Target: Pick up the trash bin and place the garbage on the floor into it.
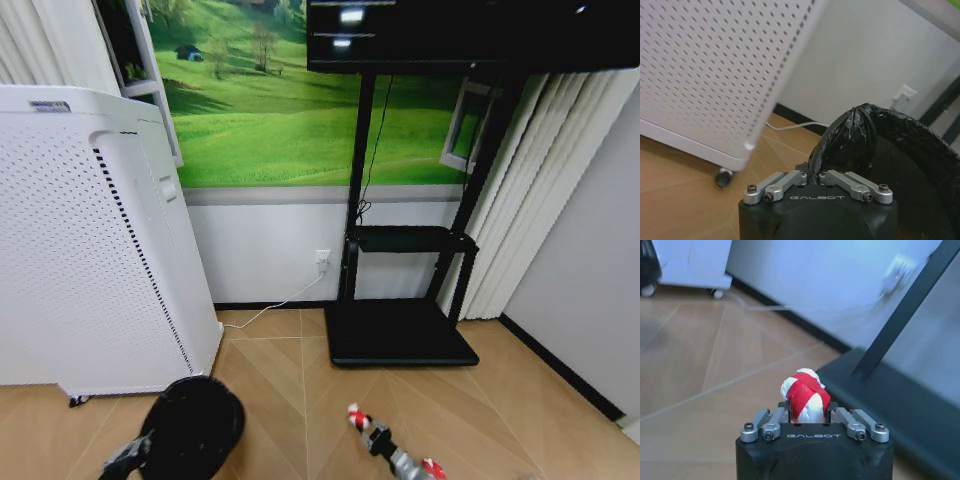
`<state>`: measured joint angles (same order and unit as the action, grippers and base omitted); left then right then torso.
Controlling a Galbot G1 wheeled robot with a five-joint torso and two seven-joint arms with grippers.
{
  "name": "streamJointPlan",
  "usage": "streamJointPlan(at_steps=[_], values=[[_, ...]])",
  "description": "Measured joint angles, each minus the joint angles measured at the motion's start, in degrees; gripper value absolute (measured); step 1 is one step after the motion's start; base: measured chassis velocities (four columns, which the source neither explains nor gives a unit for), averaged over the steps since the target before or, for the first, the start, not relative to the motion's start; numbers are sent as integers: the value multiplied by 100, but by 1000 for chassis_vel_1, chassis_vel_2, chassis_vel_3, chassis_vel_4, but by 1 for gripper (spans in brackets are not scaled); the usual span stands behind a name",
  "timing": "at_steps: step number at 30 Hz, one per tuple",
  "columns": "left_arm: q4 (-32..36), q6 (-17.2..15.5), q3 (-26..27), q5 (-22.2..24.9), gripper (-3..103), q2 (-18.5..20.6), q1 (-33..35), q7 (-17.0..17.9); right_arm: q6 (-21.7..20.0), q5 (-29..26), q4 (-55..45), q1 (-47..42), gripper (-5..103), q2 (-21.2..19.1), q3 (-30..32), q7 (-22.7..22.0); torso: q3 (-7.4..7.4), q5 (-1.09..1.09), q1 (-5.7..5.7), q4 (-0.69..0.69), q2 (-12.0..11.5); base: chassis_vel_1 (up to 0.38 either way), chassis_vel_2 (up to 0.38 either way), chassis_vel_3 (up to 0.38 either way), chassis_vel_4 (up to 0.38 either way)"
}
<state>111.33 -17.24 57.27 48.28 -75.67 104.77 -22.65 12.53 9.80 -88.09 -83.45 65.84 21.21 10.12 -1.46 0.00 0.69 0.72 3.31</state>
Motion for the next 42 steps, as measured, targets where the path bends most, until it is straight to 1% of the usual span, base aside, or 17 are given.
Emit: streamJointPlan(at_steps=[2,8,12,14,17,20,22,23,25,26,28,31,33,39,40,41,42], values=[[-108,-103,-249,124,4,57,-194,128,9,-285,-750,-256,32,-151,190,-102,0,-2,0,2,1,0,0,0,0],[-183,-136,-331,241,4,45,-300,336,21,-647,-1655,-427,32,-425,221,-275,0,-1,0,-4,1,0,0,0,0],[-240,-156,-498,457,4,368,-518,627,-23,-772,-2578,-701,32,-532,70,-484,0,1,0,0,1,0,0,0,0],[-239,-181,-605,649,4,415,-572,871,-55,-685,-3069,-811,32,-562,-40,-499,0,0,0,-1,1,0,0,0,0],[-266,-184,-789,760,4,392,-637,1058,-92,-577,-3591,-1060,32,-548,-120,-500,0,-2,0,-2,1,0,0,0,0],[-280,-179,-899,811,4,389,-671,1128,-99,-544,-3753,-1179,32,-540,-164,-500,0,0,0,-2,1,0,0,0,0],[-267,-148,-1225,963,4,400,-756,1361,-103,-410,-3925,-1330,32,-514,-266,-494,0,-1,0,-1,1,0,0,0,0],[-267,-148,-1225,963,4,400,-756,1361,-103,-410,-3925,-1330,32,-514,-266,-494,0,-1,0,-1,1,0,0,0,0],[-215,-62,-1713,1008,4,338,-823,1664,-84,-282,-3967,-1354,32,-543,-457,-462,0,0,0,0,1,0,0,0,0],[-215,-62,-1713,1008,4,338,-823,1664,-84,-282,-3967,-1354,32,-543,-457,-462,0,0,0,0,1,0,0,0,0],[-206,-19,-2173,924,4,257,-839,1890,-37,-251,-3959,-1386,32,-600,-633,-384,0,-1,0,-1,1,0,0,0,0],[-209,2,-2333,826,4,229,-842,1936,-3,-244,-3923,-1381,32,-612,-704,-332,0,-2,0,0,1,0,0,0,0],[-254,54,-2593,598,4,204,-816,2007,41,-236,-3808,-1273,32,-619,-898,-199,0,0,0,-1,1,0,0,0,0],[-363,161,-2819,268,4,160,-785,2123,80,-214,-3679,-1158,32,-644,-1081,-79,0,1,0,-1,1,0,0,0,0],[-381,222,-2900,-23,4,84,-770,2213,116,-190,-3596,-1124,32,-677,-1156,-35,0,1,0,-1,1,0,0,0,0],[-381,222,-2900,-23,4,84,-770,2213,116,-190,-3596,-1124,32,-677,-1156,-35,0,1,0,-1,1,0,0,0,0],[-355,283,-2956,-359,4,23,-747,2301,143,-174,-3548,-1094,32,-701,-1211,1,0,-1,0,-1,1,0,0,0,0]])
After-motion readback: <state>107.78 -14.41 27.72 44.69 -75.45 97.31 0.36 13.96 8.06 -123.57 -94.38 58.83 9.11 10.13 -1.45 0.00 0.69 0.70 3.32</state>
